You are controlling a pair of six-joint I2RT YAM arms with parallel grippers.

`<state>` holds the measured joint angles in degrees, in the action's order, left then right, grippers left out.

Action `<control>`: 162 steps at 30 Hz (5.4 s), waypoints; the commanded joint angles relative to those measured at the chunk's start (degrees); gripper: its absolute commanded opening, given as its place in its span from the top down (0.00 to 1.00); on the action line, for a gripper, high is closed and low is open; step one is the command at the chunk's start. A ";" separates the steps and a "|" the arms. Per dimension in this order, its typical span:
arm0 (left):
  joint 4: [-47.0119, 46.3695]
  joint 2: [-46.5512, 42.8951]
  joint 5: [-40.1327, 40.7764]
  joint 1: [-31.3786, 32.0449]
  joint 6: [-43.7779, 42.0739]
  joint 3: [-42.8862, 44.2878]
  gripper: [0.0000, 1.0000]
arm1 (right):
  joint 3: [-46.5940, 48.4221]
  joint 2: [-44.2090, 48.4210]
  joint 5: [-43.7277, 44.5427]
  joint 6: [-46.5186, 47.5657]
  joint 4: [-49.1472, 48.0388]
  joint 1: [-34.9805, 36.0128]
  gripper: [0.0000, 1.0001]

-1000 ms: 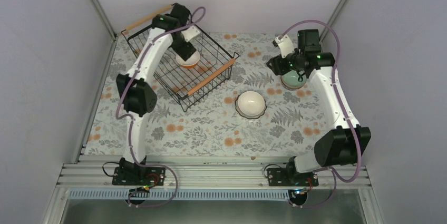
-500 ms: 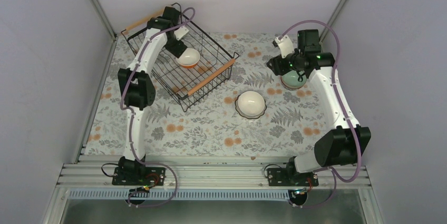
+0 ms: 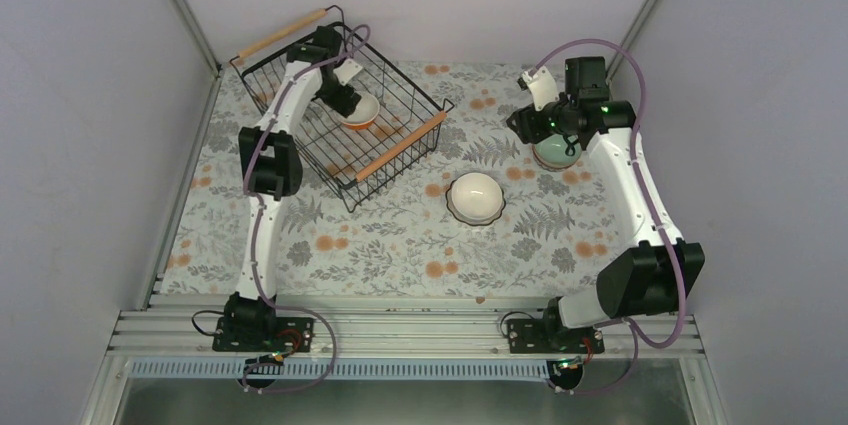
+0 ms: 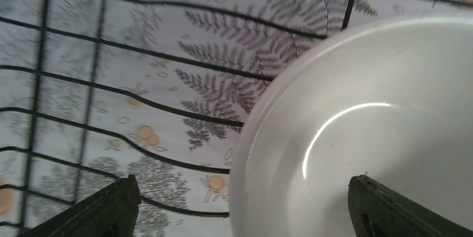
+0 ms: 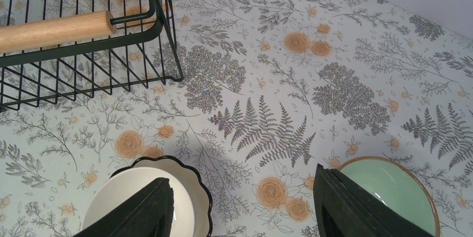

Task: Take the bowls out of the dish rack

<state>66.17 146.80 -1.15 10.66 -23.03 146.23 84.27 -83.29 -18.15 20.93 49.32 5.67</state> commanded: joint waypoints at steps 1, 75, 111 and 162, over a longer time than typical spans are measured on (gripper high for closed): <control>0.04 0.94 -1.57 -0.77 1.15 -1.35 0.08 | -0.49 1.09 0.18 -0.61 -0.87 0.50 0.39; 5.04 -4.35 -8.38 38.12 -4.83 2.10 0.98 | -9.87 15.61 8.20 -4.32 -8.80 -11.38 0.35; 7.13 0.73 -7.46 39.79 -8.20 2.58 0.73 | -11.95 17.50 9.19 -2.69 -8.45 -11.37 0.34; -25.98 -57.41 -1.03 5.80 2.72 -41.12 0.00 | -5.17 -5.74 -0.39 3.93 1.99 7.26 0.85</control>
<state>47.44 90.24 2.31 18.52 -21.58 107.83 76.40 -86.56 -19.99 25.04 52.05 9.17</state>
